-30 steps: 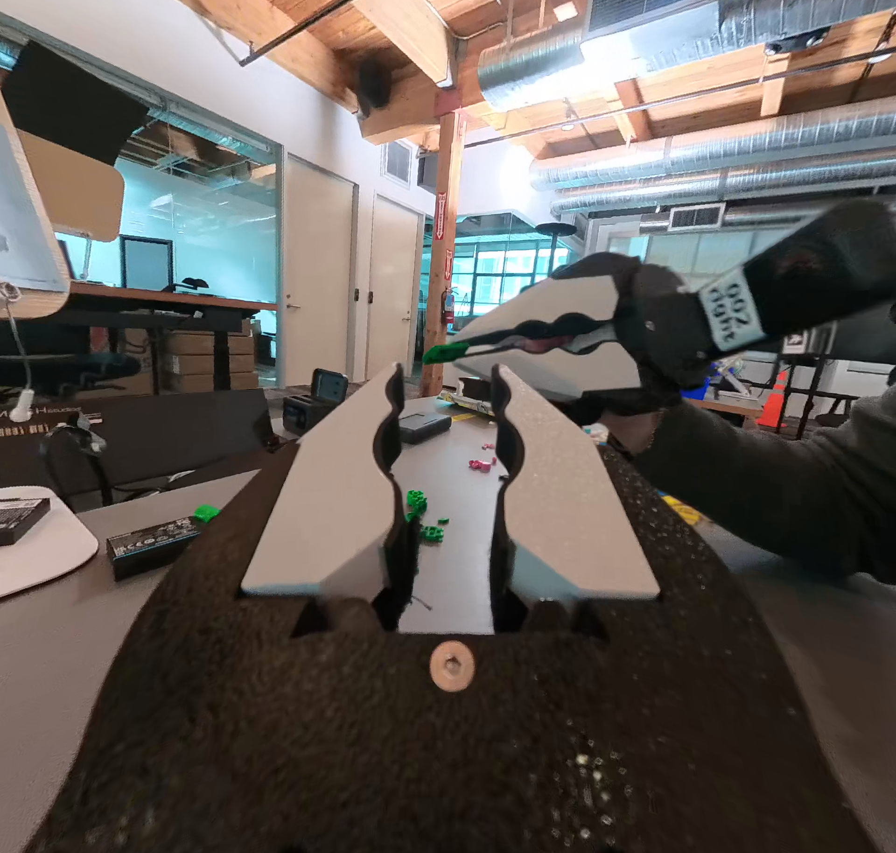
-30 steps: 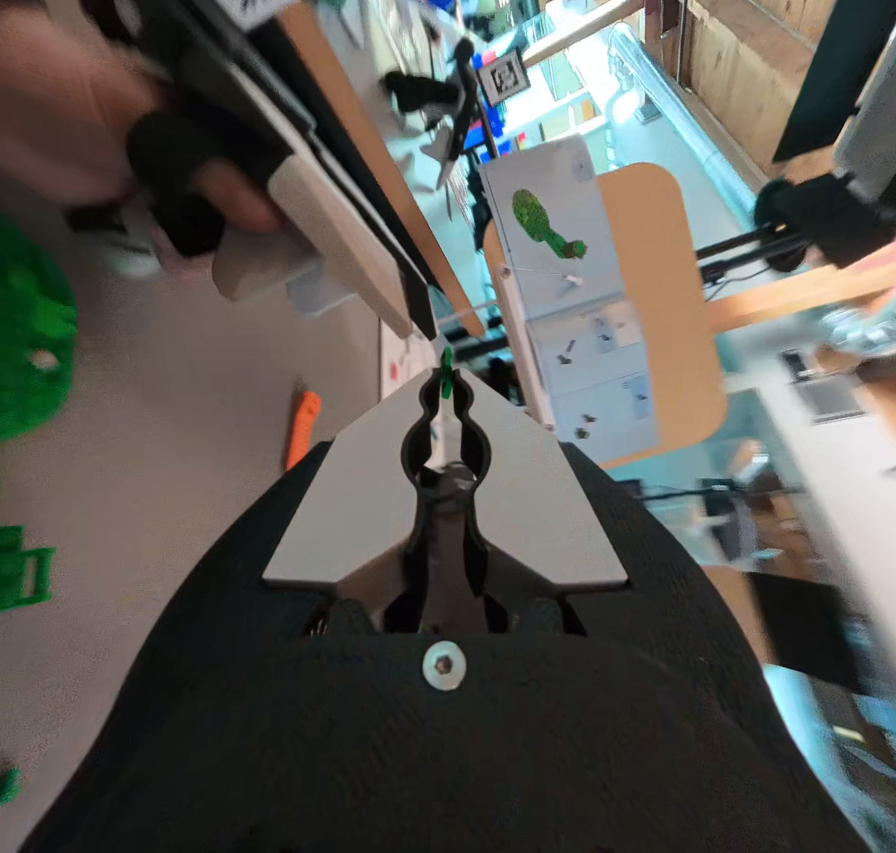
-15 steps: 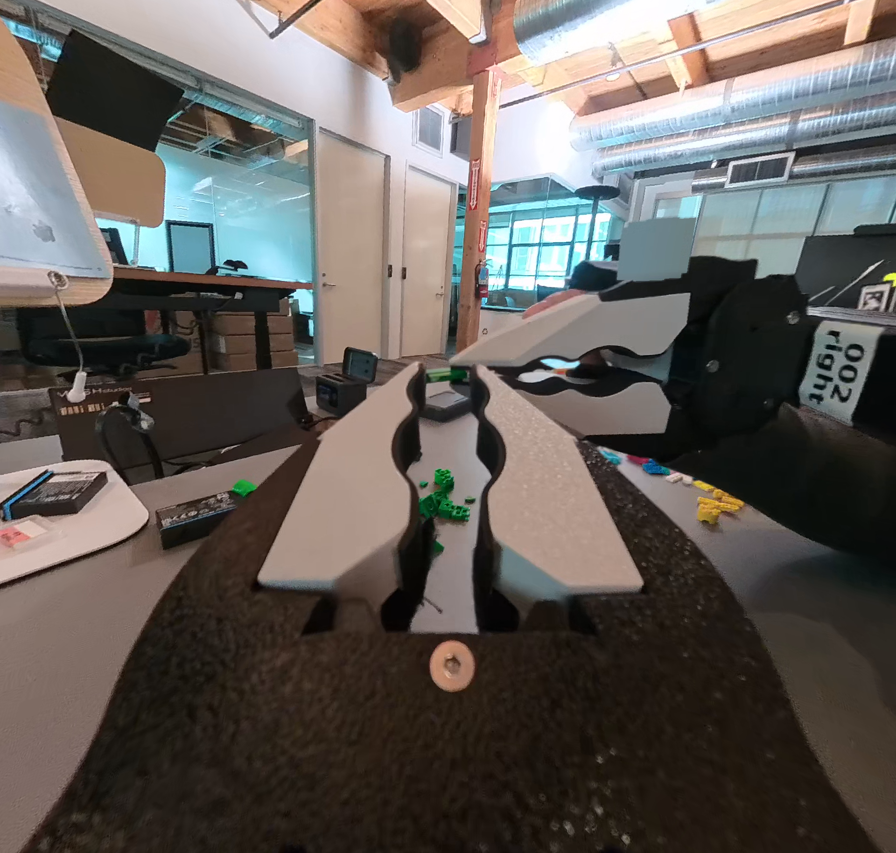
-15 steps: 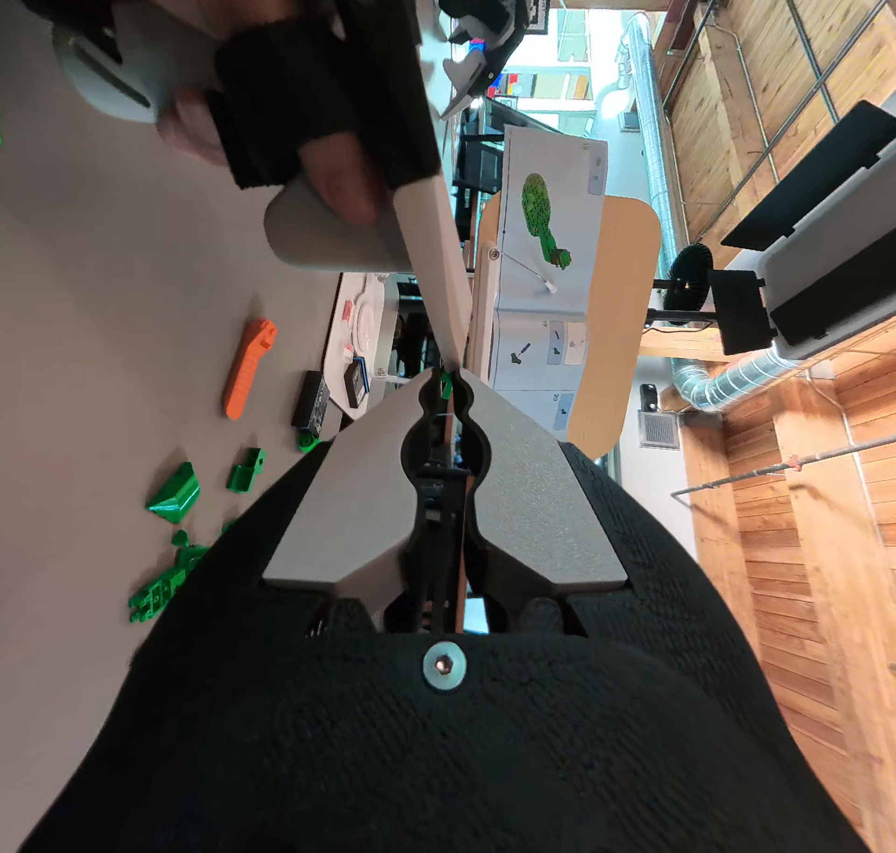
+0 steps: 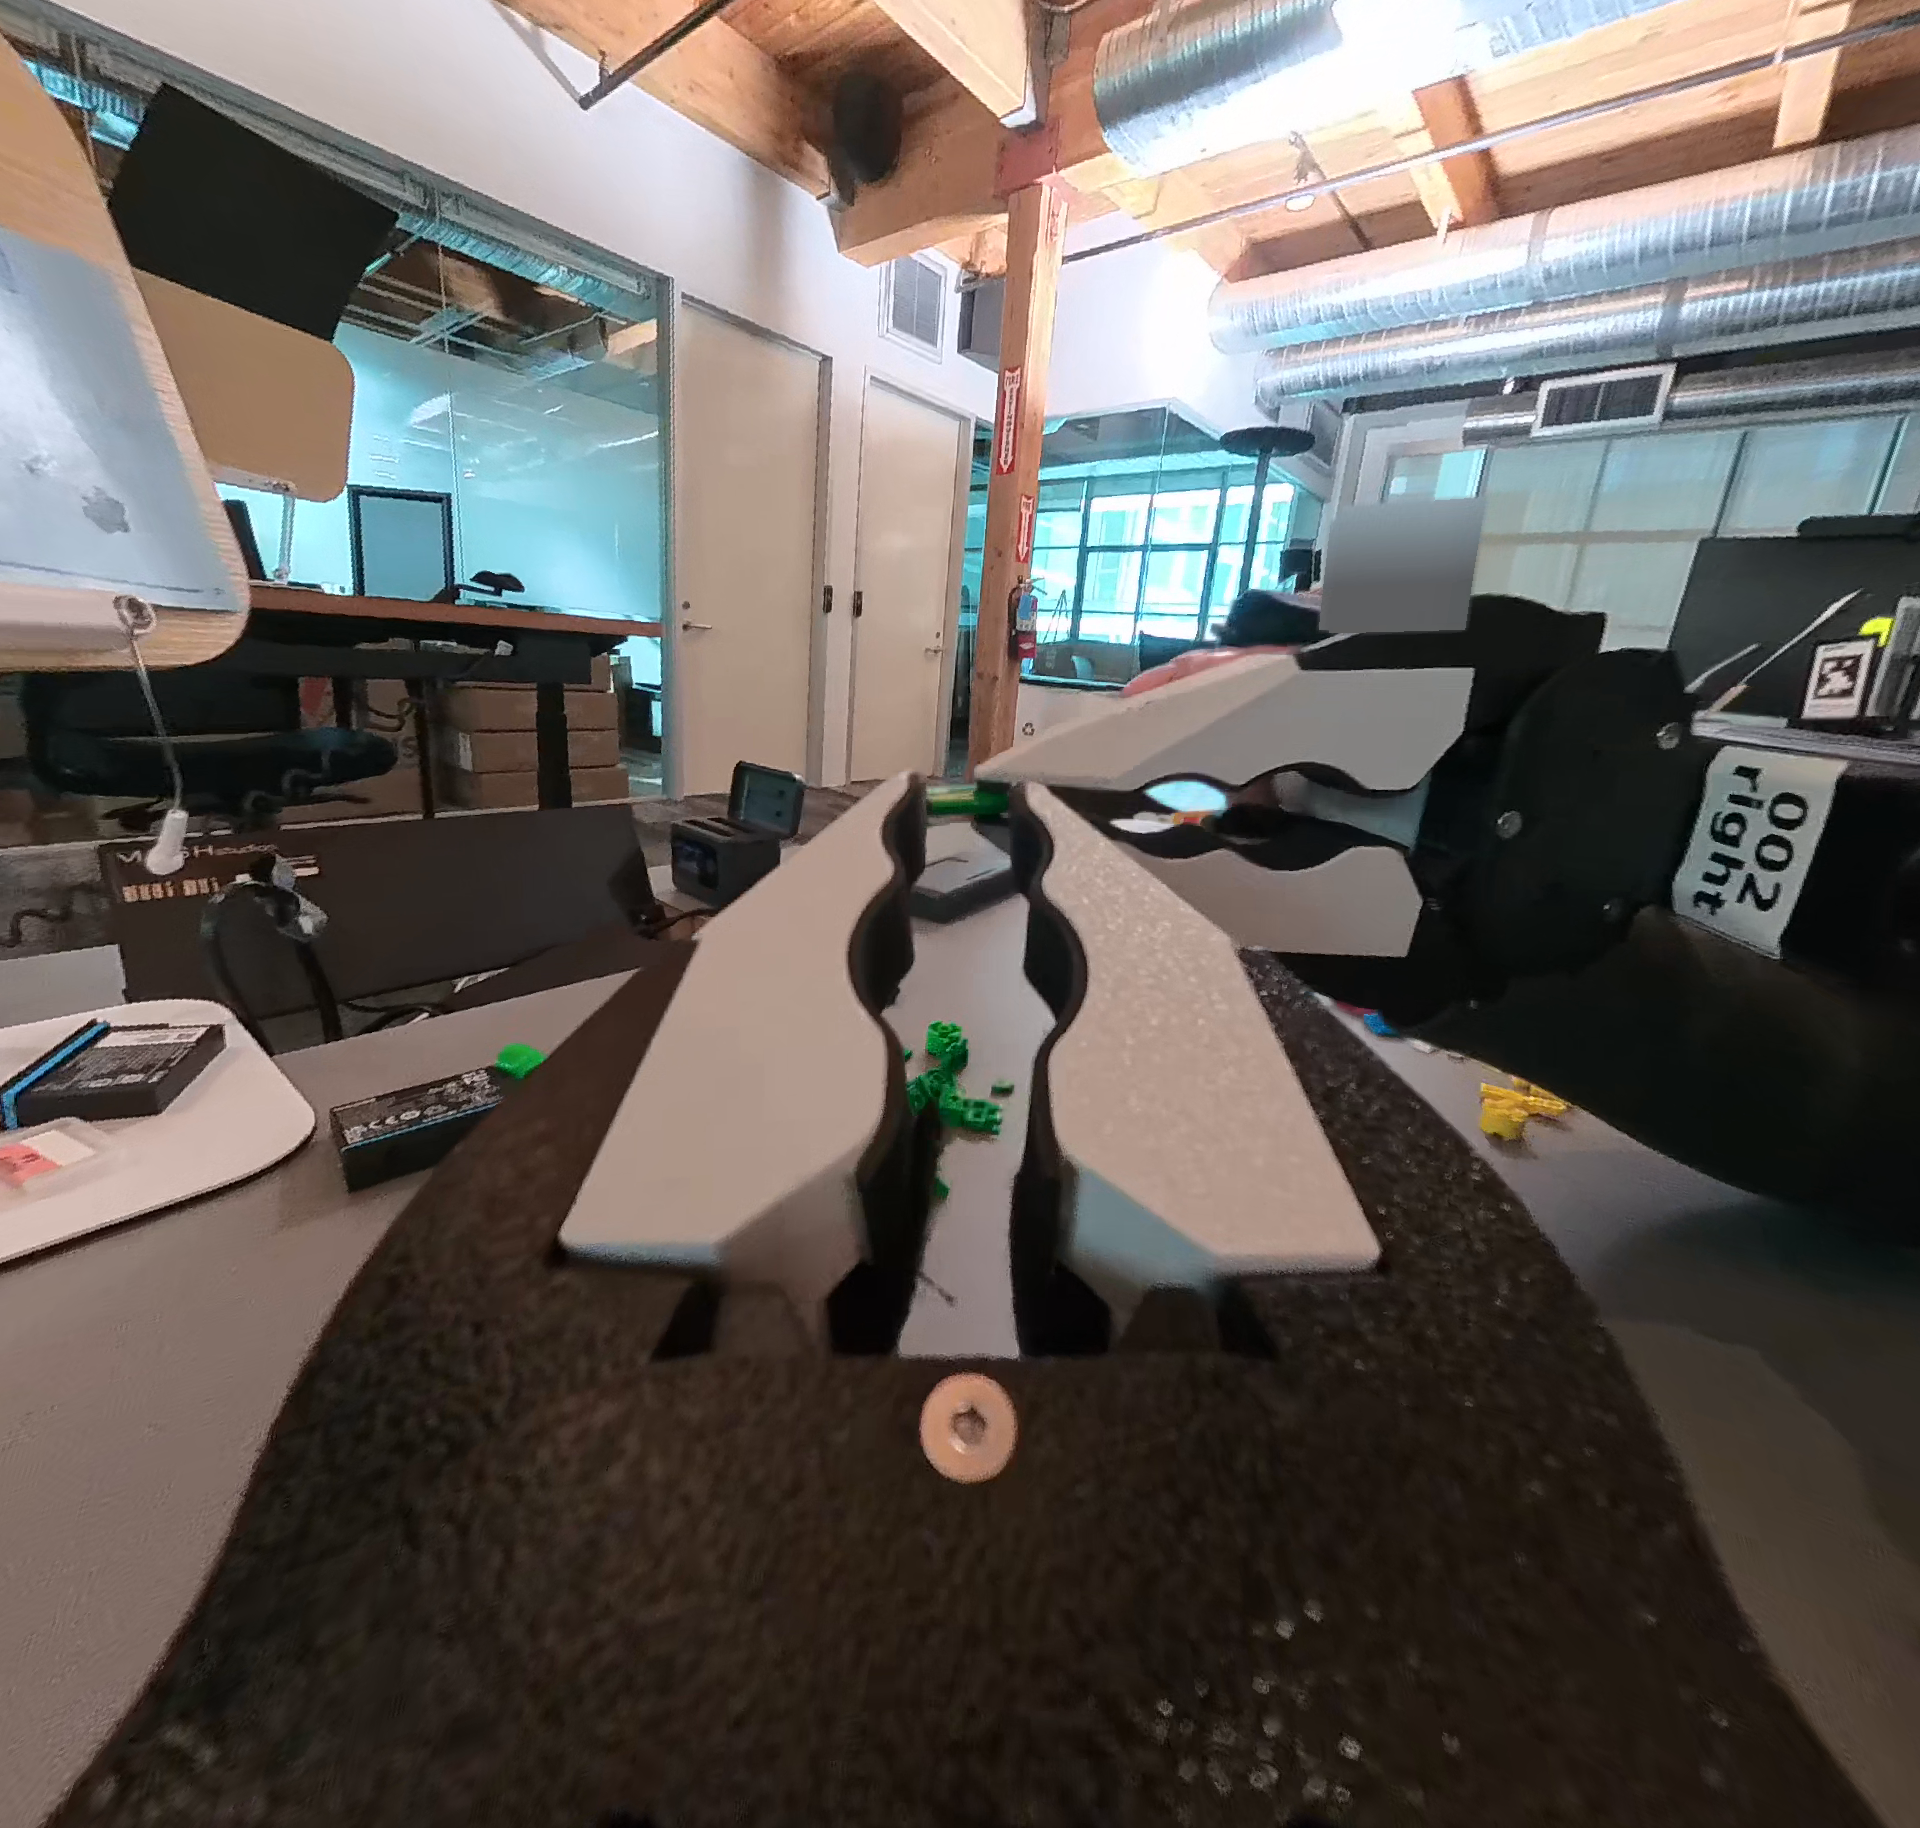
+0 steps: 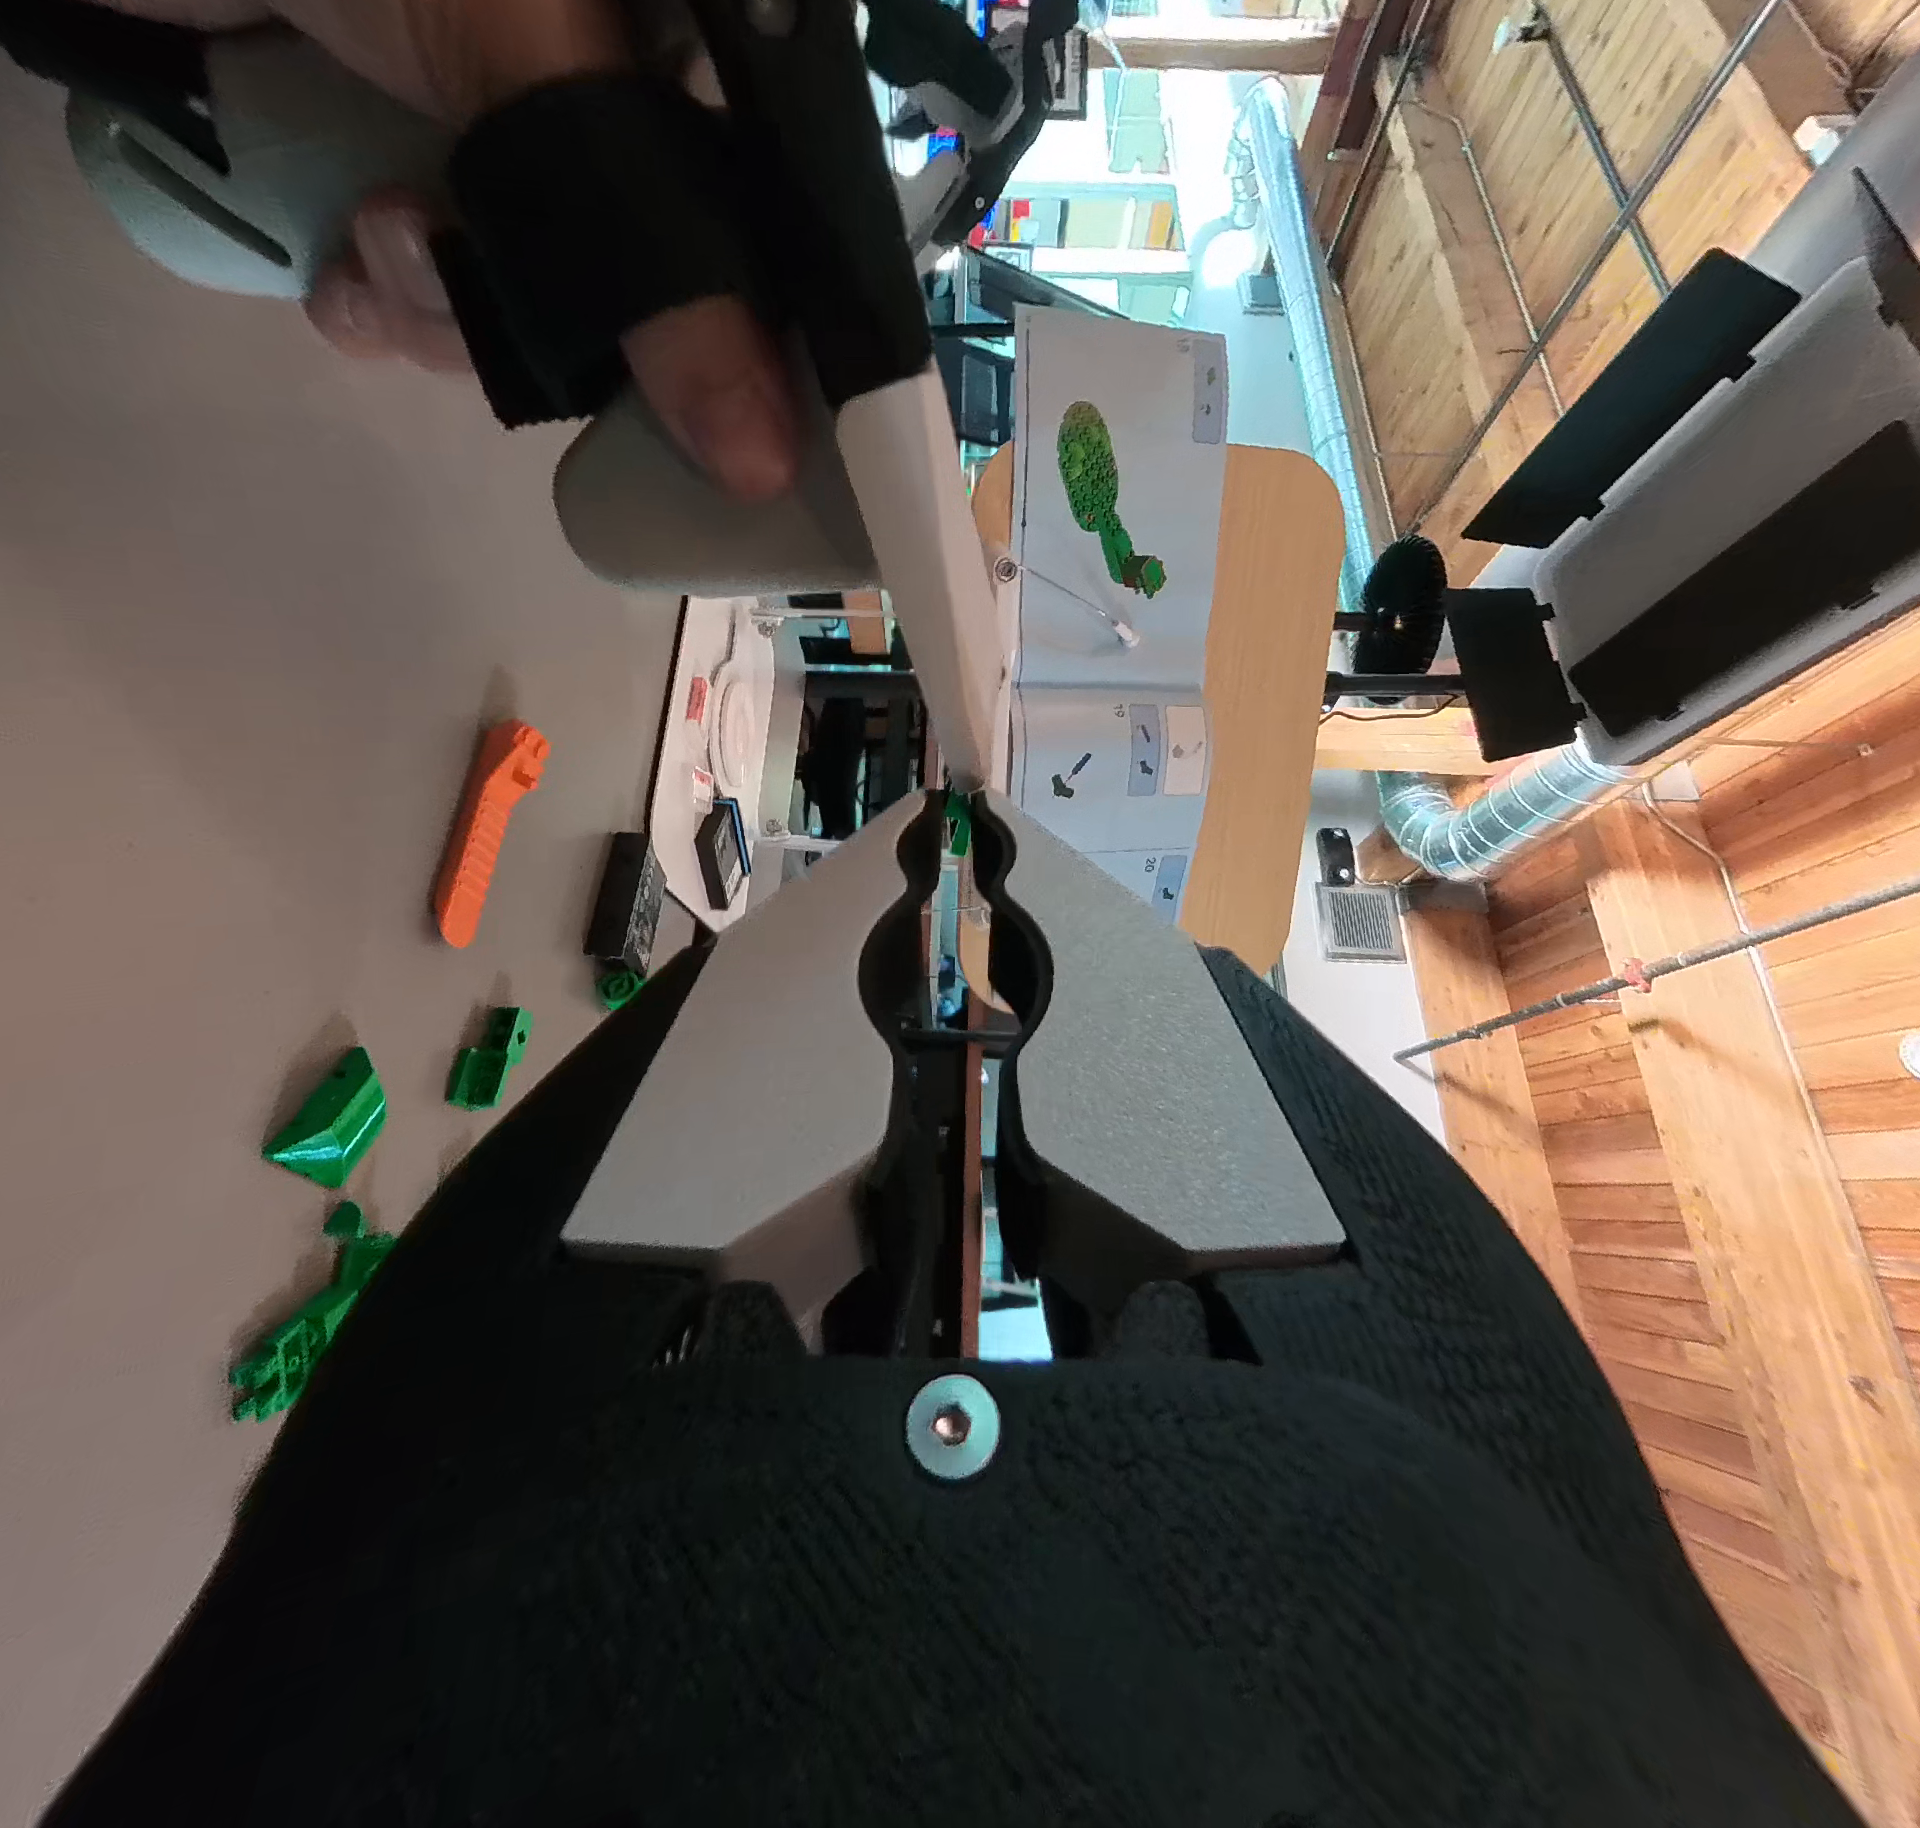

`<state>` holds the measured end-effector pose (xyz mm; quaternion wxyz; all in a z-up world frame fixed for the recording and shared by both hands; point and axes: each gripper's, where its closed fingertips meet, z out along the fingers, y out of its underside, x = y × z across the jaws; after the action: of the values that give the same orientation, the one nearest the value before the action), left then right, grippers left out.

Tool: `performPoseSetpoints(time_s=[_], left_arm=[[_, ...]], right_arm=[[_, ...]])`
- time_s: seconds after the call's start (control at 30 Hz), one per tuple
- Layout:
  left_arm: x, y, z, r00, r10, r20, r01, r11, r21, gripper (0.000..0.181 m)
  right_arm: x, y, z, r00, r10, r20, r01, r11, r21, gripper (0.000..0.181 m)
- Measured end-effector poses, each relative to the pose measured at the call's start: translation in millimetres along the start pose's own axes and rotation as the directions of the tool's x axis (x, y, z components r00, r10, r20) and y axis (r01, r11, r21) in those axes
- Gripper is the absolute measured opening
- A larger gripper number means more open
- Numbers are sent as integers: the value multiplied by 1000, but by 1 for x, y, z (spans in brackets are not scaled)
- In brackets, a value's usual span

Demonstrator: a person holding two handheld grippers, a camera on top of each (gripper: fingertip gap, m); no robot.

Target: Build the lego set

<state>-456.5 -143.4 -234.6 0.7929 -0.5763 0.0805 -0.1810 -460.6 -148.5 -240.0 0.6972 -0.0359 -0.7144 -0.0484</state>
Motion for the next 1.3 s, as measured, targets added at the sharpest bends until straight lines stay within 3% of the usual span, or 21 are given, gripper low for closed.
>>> performPoseSetpoints(time_s=[0.4, 0.53, 0.6, 0.7, 0.77, 0.83, 0.97, 1.17, 1.3], left_arm=[[-2, -13, -7, 999, -31, -10, 32, 996, 77, 13], [-4, -22, -12, 995, -83, -50, 89, 989, 121, 13], [7, -29, -15, 988, -77, -132, 97, 983, 153, 13], [29, -34, -17, 964, -43, -261, 87, 983, 161, 13], [40, -35, -18, 943, -45, -329, 103, 982, 160, 13], [49, -35, -18, 924, -53, -380, 117, 982, 148, 13], [59, -28, -16, 895, -90, -437, 144, 985, 94, 13], [66, -24, -15, 866, -125, -484, 178, 982, 65, 13], [69, -22, -15, 857, -129, -498, 180, 982, 54, 13]], right_arm=[[2, 11, -2, 993, 111, 34, -112, 994, 7, 17], [8, 20, -8, 946, 307, 99, -313, 949, 45, 24], [13, 12, -15, 842, 495, 214, -526, 841, 122, 30], [31, -7, -35, 538, 693, 481, -837, 506, 207, 30], [42, -15, -48, 332, 698, 635, -941, 289, 175, 26], [45, -19, -55, 205, 662, 721, -977, 176, 116, 24], [44, -28, -61, 104, 606, 789, -994, 100, 54, 22], [31, -32, -58, 84, 595, 799, -991, 134, 4, 20], [27, -35, -62, 64, 564, 823, -990, 140, -19, 9]])
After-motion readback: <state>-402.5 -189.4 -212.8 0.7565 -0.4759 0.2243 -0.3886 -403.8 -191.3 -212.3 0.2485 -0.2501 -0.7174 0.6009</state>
